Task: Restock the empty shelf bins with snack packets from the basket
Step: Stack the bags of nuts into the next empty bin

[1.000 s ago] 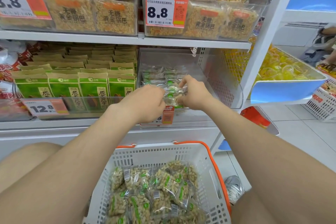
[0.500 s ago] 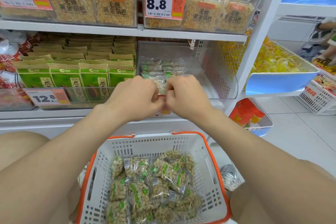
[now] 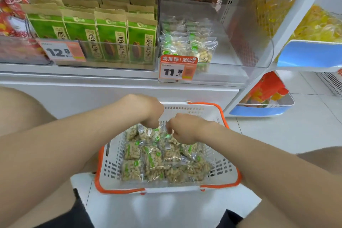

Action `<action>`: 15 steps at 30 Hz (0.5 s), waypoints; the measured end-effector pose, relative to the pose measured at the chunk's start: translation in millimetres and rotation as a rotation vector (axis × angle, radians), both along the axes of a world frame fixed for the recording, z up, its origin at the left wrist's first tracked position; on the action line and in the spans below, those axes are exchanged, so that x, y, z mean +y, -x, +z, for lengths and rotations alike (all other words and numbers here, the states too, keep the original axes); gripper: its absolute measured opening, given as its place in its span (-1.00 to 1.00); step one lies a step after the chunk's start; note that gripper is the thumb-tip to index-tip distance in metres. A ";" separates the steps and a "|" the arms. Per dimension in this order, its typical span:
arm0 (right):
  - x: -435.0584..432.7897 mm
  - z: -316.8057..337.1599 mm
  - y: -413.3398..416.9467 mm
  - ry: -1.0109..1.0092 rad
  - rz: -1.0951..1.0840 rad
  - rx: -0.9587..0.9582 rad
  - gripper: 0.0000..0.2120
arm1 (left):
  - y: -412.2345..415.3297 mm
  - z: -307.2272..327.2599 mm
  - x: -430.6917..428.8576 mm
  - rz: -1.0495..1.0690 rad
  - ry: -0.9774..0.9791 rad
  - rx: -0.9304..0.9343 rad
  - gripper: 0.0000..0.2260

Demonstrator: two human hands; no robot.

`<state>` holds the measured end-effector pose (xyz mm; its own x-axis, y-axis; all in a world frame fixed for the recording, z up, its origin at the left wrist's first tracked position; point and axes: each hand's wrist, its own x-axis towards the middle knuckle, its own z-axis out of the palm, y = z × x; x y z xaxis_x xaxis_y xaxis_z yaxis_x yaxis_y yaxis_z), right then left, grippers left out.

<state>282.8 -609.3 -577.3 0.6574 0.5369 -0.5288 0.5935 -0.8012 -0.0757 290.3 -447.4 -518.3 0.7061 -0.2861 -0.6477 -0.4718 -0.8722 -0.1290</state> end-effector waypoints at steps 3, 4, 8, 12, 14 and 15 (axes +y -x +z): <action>5.2 -31.2 6.1 0.212 0.134 0.040 -0.84 | 1.4 -19.1 -3.6 -0.054 -0.030 0.011 -0.84; 6.7 -39.0 8.7 0.259 0.168 0.044 -0.85 | 1.9 -25.3 -4.2 -0.070 -0.030 0.022 -0.85; 6.5 -88.9 12.7 0.346 0.246 0.015 -0.65 | 4.9 -34.9 -9.3 -0.124 -0.043 0.047 -0.91; 0.7 -124.0 14.2 0.372 0.088 0.010 -0.45 | 3.0 -41.6 -8.3 -0.147 -0.066 0.032 -0.89; -2.1 -136.2 12.2 0.383 -0.024 0.005 -0.44 | 0.7 -44.0 -6.6 -0.147 -0.062 0.024 -0.92; -2.6 -145.2 10.2 0.379 -0.089 0.023 -0.41 | -0.6 -44.7 -6.0 -0.149 -0.054 0.026 -0.91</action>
<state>272.6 -611.8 -722.5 0.6782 0.2425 -0.6937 0.5222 -0.8231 0.2229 290.9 -453.4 -563.0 0.6415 -0.3505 -0.6824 -0.5991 -0.7844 -0.1603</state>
